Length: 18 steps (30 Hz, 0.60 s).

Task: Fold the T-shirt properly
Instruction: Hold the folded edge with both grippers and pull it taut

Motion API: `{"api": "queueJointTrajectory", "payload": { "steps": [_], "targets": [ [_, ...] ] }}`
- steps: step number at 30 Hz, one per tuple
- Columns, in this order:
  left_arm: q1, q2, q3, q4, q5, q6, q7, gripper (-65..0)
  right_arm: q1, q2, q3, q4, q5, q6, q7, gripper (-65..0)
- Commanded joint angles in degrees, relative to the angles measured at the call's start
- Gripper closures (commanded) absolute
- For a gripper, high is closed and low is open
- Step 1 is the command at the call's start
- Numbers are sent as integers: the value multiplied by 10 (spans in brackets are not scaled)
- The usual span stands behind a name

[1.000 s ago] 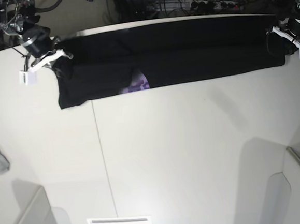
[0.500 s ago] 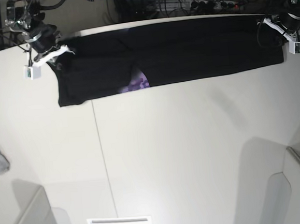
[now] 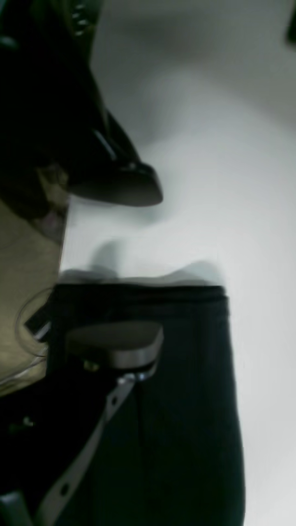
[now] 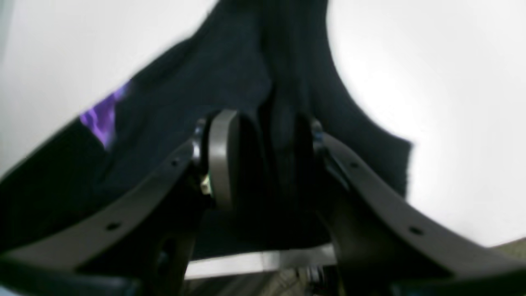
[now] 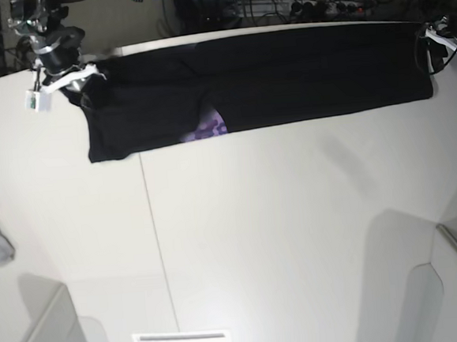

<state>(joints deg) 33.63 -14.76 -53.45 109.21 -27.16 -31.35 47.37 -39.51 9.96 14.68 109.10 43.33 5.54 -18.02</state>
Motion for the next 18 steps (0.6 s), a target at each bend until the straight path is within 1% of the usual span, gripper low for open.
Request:
{"api": "queueJointTrajectory", "payload": {
  "steps": [1, 2, 3, 4, 5, 6, 8, 11, 15, 18],
  "targets": [
    [4, -7, -4, 11, -21, 0, -11, -415, -4, 5, 0, 9, 5, 25, 33, -167],
    [4, -8, -2, 9, -36, 0, -11, -380, -4, 5, -2, 8, 5, 50, 50, -134],
    [3, -8, -1, 9, -47, 0, -11, -311, -1, 6, -9, 8, 5, 78, 50, -87],
    [1, -7, 0, 8, -55, 0, -11, -216, 8, 8, -16, 8, 1, 101, 44, -32],
    [-4, -7, 4, 7, -58, 2, -11, -114, 21, 12, -20, 8, -6, 110, 35, 0],
    [-14, -7, 15, 6, -57, 4, -10, 0, 37, 12, -24, 7, -17, 111, 15, 0],
    [-28, -6, 36, -10, -40, 5, -10, 0, 80, 11, -34, -13, -39, 111, -31, 0],
    [-60, 7, 64, -50, 11, 5, -13, 0, 140, 5, -31, -59, -49, 111, -68, 0],
    [-103, 31, 84, -102, 96, 2, -14, 0, 205, 5, -29, -125, -51, 111, -72, 0],
    [-127, 38, 101, -131, 134, 2, -15, 0, 240, 20, -29, -182, -51, 111, -72, 0]
  ]
}}
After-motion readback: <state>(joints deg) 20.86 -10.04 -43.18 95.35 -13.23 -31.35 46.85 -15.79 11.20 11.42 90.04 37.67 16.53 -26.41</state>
